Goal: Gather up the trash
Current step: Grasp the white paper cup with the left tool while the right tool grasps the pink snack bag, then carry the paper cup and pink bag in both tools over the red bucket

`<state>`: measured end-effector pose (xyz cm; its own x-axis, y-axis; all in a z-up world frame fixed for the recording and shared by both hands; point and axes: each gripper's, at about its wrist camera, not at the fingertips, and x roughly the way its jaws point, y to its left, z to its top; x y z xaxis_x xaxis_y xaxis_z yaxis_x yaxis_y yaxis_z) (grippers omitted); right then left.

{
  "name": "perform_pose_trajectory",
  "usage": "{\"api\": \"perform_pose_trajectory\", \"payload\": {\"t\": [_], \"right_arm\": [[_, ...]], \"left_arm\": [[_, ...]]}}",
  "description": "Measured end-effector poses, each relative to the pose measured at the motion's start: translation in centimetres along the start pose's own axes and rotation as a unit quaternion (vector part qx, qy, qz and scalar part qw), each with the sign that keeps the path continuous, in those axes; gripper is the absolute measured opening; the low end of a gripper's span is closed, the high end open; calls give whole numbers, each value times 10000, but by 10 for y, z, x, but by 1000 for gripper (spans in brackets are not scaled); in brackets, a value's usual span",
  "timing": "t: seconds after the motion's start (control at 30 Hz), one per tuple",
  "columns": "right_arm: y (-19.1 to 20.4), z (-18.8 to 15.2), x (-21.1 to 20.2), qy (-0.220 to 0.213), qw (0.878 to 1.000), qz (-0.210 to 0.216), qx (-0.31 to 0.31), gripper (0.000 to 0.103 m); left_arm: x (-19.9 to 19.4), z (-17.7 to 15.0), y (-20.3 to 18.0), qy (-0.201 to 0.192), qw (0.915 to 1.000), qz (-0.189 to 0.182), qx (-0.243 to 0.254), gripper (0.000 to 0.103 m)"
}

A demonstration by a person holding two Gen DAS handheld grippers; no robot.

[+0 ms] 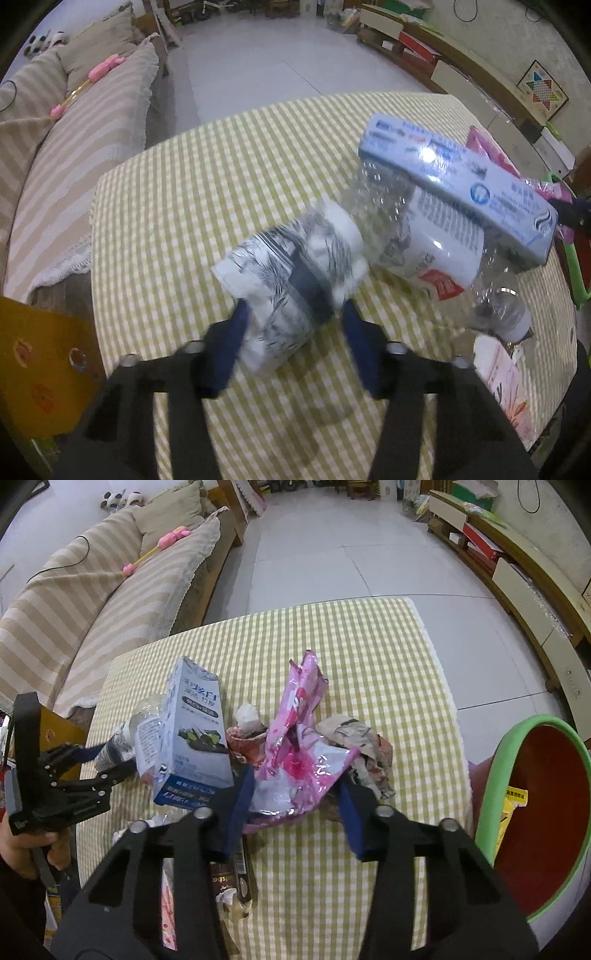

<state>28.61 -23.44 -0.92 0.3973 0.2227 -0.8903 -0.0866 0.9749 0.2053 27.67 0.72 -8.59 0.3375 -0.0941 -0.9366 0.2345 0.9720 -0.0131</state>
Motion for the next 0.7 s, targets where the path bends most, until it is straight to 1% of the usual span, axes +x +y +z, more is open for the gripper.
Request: {"api": "perform_pose_trajectory", "payload": {"t": [0.03, 0.1, 0.17, 0.23, 0.27, 0.33, 0.4, 0.57, 0.7], "right_arm": [[0, 0, -1, -1, 10000, 12, 13, 23], [0, -1, -2, 9, 10000, 70, 41, 12], [0, -3, -6, -19, 10000, 86, 34, 11], [1, -5, -10, -51, 9999, 120, 34, 11], [2, -5, -13, -79, 9999, 133, 25, 10], [4, -7, -23, -155, 9997, 201, 9, 10], [6, -9, -32, -232, 9995, 232, -20, 10], [9, -14, -54, -410, 9986, 338, -40, 10], [10, -20, -67, -517, 9977, 430, -33, 10]], "left_arm": [[0, -3, -1, 14, 10000, 1, -16, 35], [-3, -9, 0, -5, 10000, -11, -88, 31], [-7, -13, 1, -53, 9997, -55, -224, 27], [-13, -16, 4, -125, 9992, -122, -348, 19], [-17, -17, 6, -162, 9989, -156, -414, 17], [-25, -21, 9, -239, 9978, -253, -564, 17], [-35, -27, 12, -326, 9958, -434, -738, 17], [-53, -39, 19, -543, 9901, -665, -1113, 17], [-72, -48, 18, -688, 9863, -826, -1254, 17]]}}
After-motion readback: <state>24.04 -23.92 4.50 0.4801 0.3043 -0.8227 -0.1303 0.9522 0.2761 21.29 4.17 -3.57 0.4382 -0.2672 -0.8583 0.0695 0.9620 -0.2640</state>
